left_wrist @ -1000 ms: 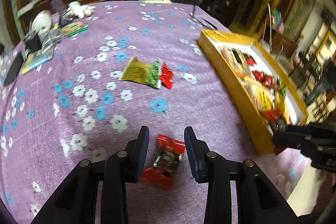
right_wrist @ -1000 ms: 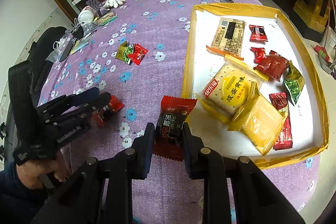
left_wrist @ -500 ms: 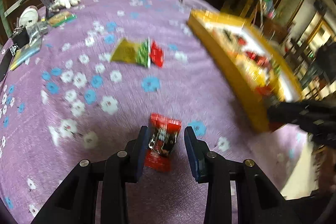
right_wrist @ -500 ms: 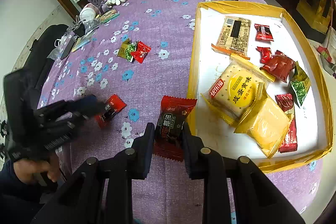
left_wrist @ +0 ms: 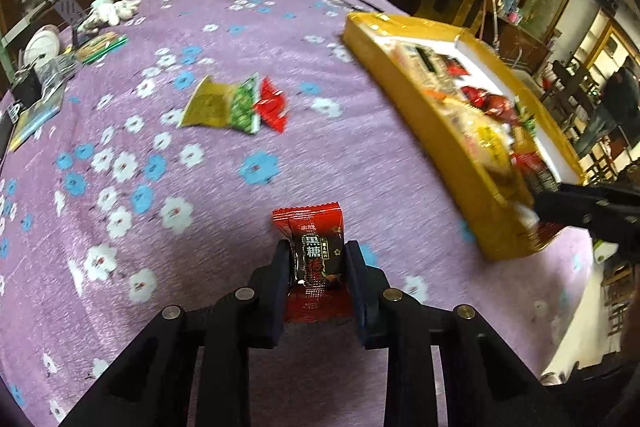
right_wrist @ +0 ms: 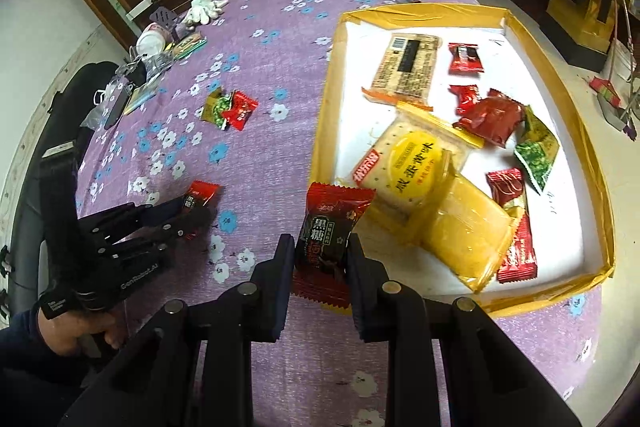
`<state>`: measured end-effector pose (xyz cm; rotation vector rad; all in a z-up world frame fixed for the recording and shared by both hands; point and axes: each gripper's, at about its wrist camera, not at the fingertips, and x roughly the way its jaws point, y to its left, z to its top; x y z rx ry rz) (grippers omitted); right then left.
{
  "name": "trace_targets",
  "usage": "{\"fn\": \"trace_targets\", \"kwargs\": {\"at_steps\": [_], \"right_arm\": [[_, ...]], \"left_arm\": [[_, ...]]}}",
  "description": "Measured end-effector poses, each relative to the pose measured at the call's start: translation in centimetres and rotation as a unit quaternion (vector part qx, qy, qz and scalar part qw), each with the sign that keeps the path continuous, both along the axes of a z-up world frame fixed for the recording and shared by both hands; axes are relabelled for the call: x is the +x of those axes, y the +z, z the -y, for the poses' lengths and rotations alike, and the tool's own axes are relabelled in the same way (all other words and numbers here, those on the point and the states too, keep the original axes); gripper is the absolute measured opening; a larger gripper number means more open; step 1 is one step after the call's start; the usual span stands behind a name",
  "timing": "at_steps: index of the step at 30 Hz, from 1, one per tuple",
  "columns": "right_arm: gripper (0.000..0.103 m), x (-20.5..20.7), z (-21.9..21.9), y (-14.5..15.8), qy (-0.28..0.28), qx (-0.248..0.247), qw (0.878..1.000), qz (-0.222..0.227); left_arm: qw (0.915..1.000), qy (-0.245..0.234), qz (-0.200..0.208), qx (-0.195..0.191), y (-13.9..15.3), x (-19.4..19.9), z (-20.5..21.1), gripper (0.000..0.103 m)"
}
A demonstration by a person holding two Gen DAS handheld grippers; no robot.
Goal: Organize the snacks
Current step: 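Carry both red candies over the tray with both tools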
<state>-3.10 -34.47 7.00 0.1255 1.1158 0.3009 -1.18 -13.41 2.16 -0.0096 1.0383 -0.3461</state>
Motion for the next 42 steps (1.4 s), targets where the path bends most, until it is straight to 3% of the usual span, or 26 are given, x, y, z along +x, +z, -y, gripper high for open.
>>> {"fn": "trace_targets", "kwargs": {"at_steps": [14, 26, 42], "right_arm": [[0.024, -0.6, 6.0, 0.2, -0.077, 0.022, 0.997, 0.002], [0.024, -0.3, 11.7, -1.0, -0.145, 0.03, 0.989, -0.015], [0.024, 1.6, 14.5, -2.6, -0.138, 0.04, 0.989, -0.039]], "left_arm": [[0.9954, -0.088, 0.032, -0.019, 3.9, 1.0, 7.5, 0.026], [0.9825, -0.181, 0.041, -0.014, 3.7, 1.0, 16.2, 0.026], [0.9823, -0.18, 0.051, 0.009, 2.3, 2.0, 19.5, 0.027]]}}
